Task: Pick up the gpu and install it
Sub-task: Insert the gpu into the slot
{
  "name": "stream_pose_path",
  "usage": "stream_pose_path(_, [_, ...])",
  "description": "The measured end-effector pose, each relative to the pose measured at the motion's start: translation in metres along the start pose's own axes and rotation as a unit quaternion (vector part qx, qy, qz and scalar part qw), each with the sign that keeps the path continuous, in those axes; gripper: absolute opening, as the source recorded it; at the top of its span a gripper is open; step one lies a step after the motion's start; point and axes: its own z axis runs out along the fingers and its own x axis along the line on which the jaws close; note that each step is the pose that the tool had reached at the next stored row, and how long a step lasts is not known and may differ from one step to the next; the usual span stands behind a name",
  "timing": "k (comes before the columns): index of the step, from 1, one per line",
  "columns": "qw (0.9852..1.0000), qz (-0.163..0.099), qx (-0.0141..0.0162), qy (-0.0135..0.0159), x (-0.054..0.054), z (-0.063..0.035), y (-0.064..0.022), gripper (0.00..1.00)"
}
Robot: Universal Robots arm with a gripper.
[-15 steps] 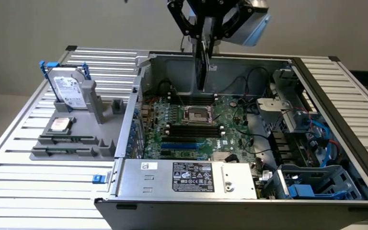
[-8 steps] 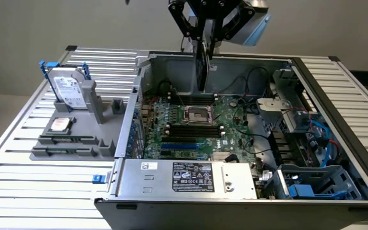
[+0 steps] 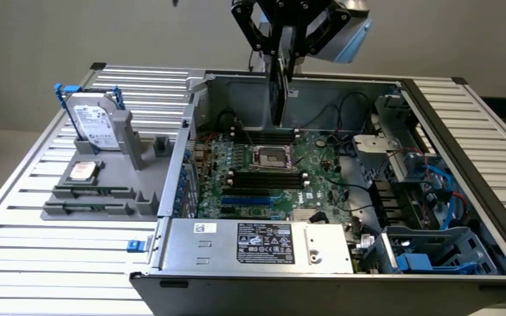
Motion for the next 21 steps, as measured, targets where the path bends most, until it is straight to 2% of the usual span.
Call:
stream_pose_path(3, [1.0000,0.000,-0.0001,0.0000,0.0000,0.0000,-0.0001,0.26])
stream_pose_path(4, [1.0000,-0.003,-0.0015,0.0002,0.0000,0.0001,-0.0001,0.26])
stream_pose_path(7, [0.9996,-0.030,-0.0016,0.0014,0.0000,0.0007,-0.0001,0.26])
stream_pose_path(10, [0.9984,-0.057,-0.0011,0.0025,0.0000,0.0017,-0.0002,0.26])
stream_pose_path(13, [0.9964,-0.084,-0.0005,0.0038,0.0000,0.0027,-0.0002,0.26])
stream_pose_path(16, [0.9938,-0.111,0.0000,0.0050,-0.0001,0.0036,-0.0003,0.26])
stream_pose_path(21, [0.9877,-0.156,0.0009,0.0072,-0.0001,0.0054,-0.0004,0.26])
